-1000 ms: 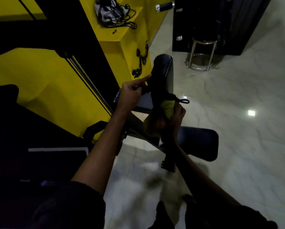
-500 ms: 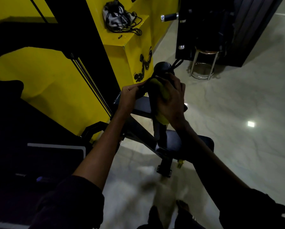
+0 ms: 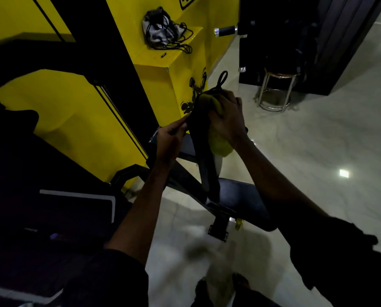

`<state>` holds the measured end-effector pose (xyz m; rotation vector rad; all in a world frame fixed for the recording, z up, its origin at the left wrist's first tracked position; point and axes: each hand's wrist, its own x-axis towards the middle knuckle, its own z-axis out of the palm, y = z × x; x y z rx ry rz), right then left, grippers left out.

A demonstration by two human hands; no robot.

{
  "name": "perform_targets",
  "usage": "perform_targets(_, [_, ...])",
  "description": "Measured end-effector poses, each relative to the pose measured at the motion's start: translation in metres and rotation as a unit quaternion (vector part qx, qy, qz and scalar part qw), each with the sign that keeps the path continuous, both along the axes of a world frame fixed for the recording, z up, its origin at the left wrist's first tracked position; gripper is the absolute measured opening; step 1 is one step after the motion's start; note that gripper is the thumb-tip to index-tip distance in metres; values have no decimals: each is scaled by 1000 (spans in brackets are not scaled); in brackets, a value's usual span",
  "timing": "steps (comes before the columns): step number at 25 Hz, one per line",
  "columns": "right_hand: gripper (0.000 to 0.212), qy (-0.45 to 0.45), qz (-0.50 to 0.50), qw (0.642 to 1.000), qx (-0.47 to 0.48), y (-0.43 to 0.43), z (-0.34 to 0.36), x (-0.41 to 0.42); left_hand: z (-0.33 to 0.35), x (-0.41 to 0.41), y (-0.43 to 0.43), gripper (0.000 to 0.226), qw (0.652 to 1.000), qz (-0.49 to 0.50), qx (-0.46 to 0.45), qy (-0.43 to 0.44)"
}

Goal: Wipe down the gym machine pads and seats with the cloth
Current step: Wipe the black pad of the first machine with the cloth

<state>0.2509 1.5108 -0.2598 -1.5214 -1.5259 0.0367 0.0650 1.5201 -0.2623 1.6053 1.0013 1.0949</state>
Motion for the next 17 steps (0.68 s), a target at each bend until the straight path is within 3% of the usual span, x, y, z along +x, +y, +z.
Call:
perform_targets(7, [52,-9,51,999,2,6,-11,15,-7,13,-13,33,996,88,29,7])
perform_targets(10, [57,133,26,990,-32,9,-4,14,-11,21,-22,41,990,119,58,53])
perform_targets(13, [58,208,33,978,-9,-7,-25,2,-12,30,-31,55,986,126,59,88])
perform_targets(15, [61,254,35,965,-59,-19,-58,-2,-18,33,-39,64,980,155,47,113])
perform_targets(17, [66,347,13,924,-160,-18,-79,4,-24,42,-44,73,968,195,53,148])
